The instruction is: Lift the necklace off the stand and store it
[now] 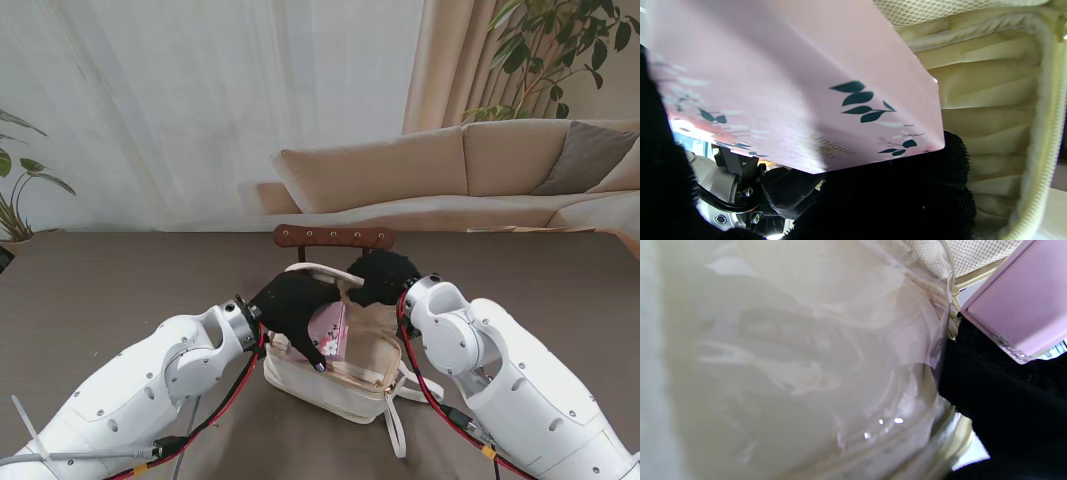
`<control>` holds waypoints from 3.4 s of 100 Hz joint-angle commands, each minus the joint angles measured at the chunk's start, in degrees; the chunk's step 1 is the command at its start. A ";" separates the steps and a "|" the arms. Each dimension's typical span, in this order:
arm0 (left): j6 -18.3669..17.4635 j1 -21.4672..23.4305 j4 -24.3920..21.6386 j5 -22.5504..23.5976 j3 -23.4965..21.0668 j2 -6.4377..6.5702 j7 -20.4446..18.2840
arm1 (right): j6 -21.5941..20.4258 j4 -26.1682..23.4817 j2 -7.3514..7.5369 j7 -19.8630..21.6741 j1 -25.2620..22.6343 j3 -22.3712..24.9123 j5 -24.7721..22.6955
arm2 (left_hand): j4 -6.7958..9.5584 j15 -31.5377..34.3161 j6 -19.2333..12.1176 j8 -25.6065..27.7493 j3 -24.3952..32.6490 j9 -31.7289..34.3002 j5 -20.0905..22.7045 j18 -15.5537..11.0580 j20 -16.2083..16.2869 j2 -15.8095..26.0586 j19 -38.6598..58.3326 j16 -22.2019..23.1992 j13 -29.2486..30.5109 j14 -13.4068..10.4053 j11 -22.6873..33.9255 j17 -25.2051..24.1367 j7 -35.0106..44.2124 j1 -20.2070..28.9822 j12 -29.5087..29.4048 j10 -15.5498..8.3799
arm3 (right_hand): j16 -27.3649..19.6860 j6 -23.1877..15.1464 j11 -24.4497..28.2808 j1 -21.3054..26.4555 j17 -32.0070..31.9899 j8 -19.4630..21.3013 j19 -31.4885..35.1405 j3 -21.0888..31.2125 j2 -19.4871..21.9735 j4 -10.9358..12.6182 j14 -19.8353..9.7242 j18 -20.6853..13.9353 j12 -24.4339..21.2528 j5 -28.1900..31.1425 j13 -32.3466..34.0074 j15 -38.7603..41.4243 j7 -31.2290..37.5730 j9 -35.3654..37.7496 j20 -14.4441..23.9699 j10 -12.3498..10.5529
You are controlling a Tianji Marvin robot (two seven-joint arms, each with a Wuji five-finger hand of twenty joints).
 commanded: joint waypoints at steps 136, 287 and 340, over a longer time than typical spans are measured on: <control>2.12 -3.15 3.55 3.46 5.24 0.19 -0.43 | 0.07 -1.30 0.05 3.48 -1.44 0.94 5.33 | 7.82 -21.49 -5.07 -15.19 34.26 -23.94 -4.43 -1.25 -6.75 14.29 -23.38 -16.19 -19.89 1.07 -3.51 -21.38 -37.98 6.07 -36.00 -2.94 | 0.75 2.33 2.68 1.74 21.40 1.15 3.26 5.15 -2.43 -1.08 -0.72 2.41 0.45 2.12 0.51 2.29 0.07 4.63 1.64 2.92; 2.31 1.72 -2.32 1.24 0.26 1.30 -9.09 | 0.50 -0.81 0.30 5.18 -1.57 0.52 6.98 | 8.26 -31.17 -0.14 -24.38 11.77 -50.41 -15.95 -1.68 -18.37 23.94 -74.57 -45.74 -54.66 7.56 -9.15 -34.35 -46.55 -2.15 -51.58 3.10 | 0.93 2.85 3.09 2.00 21.46 1.30 3.13 5.37 -2.68 -1.33 -0.32 2.80 0.26 2.33 0.49 2.56 -0.09 4.63 1.92 3.29; 2.48 5.36 -5.65 4.34 -3.39 1.77 -8.10 | 0.55 -0.56 0.38 5.70 -1.47 0.28 7.34 | 8.38 -29.51 0.77 -23.46 17.82 -44.25 -13.41 -0.12 -16.40 23.16 -71.94 -36.28 -48.49 7.96 -9.38 -28.95 -45.03 -1.14 -49.41 3.40 | 0.91 2.86 3.07 1.99 21.46 1.31 3.11 5.34 -2.52 -1.33 -0.18 2.80 0.24 2.35 0.48 2.53 -0.13 4.61 1.96 3.24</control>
